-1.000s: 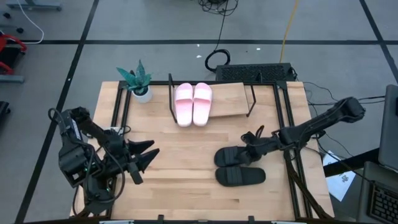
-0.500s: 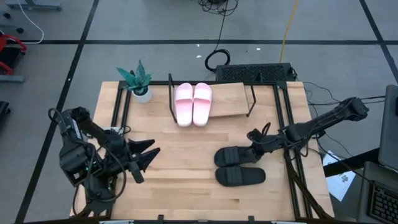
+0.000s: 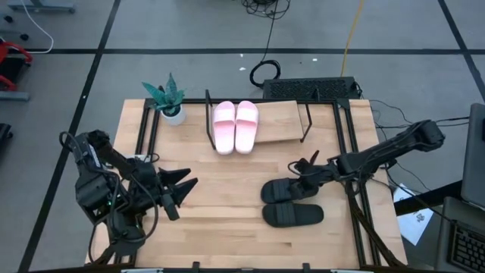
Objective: Pick and place slides into the shelf
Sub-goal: Put the top black slide on the shelf
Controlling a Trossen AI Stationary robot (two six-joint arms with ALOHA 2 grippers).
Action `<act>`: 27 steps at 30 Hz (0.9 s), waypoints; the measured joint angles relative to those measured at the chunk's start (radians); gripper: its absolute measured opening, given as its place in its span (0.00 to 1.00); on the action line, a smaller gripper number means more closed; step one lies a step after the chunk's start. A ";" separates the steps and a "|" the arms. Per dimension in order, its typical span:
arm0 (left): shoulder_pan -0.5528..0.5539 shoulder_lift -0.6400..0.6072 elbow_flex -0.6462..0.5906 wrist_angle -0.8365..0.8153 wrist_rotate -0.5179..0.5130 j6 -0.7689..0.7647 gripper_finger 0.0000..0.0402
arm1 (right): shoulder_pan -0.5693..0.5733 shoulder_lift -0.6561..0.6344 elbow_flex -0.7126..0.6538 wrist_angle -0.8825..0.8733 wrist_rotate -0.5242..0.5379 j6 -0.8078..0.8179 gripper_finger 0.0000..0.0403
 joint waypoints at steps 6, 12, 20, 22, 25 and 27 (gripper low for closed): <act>-0.001 0.000 0.000 0.001 0.001 0.000 0.59 | -0.002 0.048 0.000 0.045 0.002 -0.003 0.34; -0.001 0.000 0.000 0.001 0.012 0.004 0.59 | -0.012 0.108 0.000 0.092 0.002 -0.012 0.34; -0.001 0.000 0.000 0.002 0.047 0.005 0.59 | -0.023 0.202 0.000 0.236 -0.003 -0.002 0.33; -0.001 0.000 0.000 0.002 0.047 0.005 0.59 | -0.028 0.212 0.000 0.244 -0.017 0.005 0.29; -0.001 0.000 0.000 0.002 0.047 0.005 0.59 | -0.033 0.220 0.001 0.247 -0.022 0.011 0.19; -0.001 0.000 0.000 0.002 0.047 0.005 0.59 | -0.037 0.220 0.001 0.247 -0.023 0.014 0.09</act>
